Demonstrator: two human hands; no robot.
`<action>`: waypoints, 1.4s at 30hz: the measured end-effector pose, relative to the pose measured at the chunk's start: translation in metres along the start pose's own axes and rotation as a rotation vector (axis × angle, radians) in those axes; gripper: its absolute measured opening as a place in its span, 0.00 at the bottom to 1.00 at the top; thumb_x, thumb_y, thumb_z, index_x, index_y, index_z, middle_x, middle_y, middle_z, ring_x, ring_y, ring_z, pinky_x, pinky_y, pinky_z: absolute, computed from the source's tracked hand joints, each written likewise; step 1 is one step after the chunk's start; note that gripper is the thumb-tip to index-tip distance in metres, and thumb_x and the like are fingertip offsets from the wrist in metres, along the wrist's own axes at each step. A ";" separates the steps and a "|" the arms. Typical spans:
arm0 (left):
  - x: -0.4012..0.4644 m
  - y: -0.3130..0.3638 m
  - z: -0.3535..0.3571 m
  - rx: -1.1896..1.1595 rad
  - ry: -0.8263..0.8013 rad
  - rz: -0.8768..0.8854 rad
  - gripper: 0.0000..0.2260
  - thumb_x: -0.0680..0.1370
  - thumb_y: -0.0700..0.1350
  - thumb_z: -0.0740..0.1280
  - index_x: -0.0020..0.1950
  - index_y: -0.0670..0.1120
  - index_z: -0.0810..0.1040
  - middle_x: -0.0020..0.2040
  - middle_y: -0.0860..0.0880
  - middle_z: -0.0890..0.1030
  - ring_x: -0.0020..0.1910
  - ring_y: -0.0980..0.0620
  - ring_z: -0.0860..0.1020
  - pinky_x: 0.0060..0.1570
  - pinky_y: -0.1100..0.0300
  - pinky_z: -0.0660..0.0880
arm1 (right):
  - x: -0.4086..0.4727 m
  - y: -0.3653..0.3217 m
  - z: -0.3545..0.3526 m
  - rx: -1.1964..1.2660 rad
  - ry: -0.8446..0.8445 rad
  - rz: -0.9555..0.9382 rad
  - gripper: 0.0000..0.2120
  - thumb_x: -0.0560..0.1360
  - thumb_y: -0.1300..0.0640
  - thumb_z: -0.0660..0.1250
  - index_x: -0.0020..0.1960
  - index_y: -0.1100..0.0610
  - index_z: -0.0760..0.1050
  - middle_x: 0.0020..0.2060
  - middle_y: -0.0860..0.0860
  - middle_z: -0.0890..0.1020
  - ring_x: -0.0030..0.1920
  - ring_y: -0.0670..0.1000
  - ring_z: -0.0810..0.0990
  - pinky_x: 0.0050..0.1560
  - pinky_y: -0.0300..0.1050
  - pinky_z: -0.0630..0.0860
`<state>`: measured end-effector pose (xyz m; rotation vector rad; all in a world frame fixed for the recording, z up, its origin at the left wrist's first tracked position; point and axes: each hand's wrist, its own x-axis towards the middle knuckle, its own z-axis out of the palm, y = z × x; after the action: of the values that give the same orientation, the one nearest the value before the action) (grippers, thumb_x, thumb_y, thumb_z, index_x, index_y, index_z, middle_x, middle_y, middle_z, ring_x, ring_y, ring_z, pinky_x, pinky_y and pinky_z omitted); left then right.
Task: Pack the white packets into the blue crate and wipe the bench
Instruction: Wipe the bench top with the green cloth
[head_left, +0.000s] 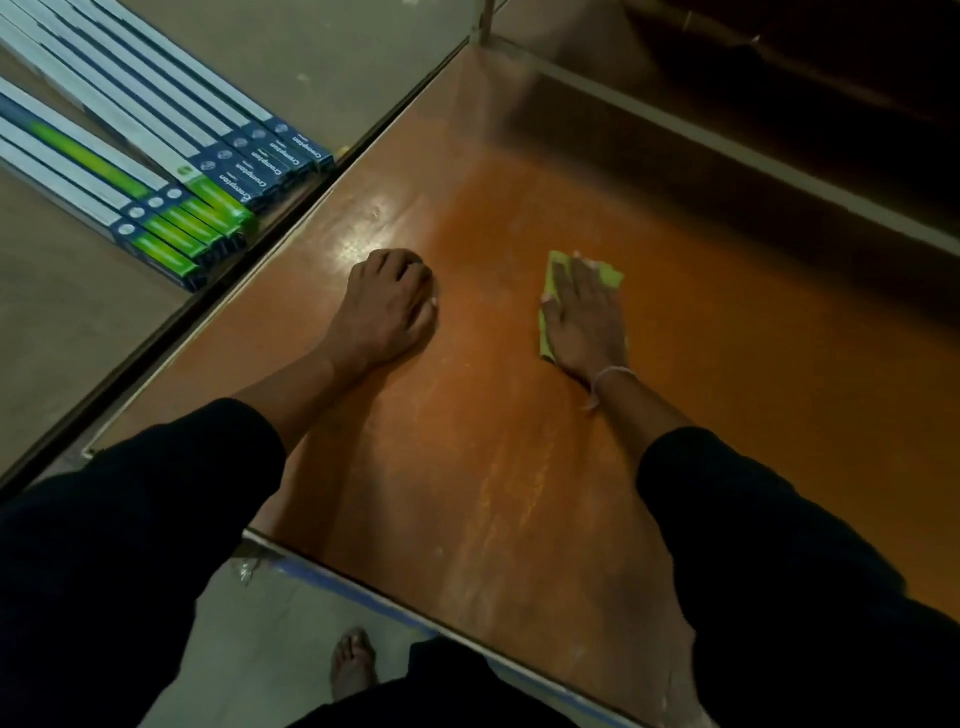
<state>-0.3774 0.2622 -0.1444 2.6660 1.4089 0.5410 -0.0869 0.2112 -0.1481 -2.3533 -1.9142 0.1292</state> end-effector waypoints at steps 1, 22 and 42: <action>0.001 -0.001 0.001 0.006 -0.001 0.001 0.18 0.82 0.55 0.59 0.65 0.45 0.74 0.65 0.44 0.73 0.64 0.42 0.70 0.59 0.46 0.68 | 0.011 0.004 0.000 -0.017 -0.015 -0.122 0.29 0.84 0.41 0.43 0.82 0.49 0.48 0.82 0.49 0.49 0.81 0.53 0.47 0.80 0.56 0.47; 0.004 0.002 0.003 0.038 0.003 -0.022 0.17 0.82 0.54 0.60 0.67 0.47 0.72 0.67 0.47 0.72 0.67 0.45 0.69 0.62 0.50 0.66 | 0.180 -0.009 0.002 -0.018 0.019 0.153 0.31 0.82 0.43 0.45 0.82 0.51 0.49 0.82 0.53 0.49 0.81 0.56 0.47 0.78 0.60 0.48; 0.005 0.001 0.001 0.031 -0.007 -0.036 0.20 0.81 0.56 0.59 0.67 0.46 0.73 0.67 0.46 0.73 0.66 0.44 0.69 0.63 0.47 0.68 | 0.143 -0.020 -0.003 -0.003 -0.004 0.115 0.30 0.83 0.42 0.43 0.82 0.51 0.49 0.82 0.52 0.48 0.81 0.55 0.47 0.79 0.57 0.45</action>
<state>-0.3733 0.2657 -0.1441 2.6578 1.4719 0.5100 -0.0770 0.3552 -0.1427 -2.4671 -1.7810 0.1410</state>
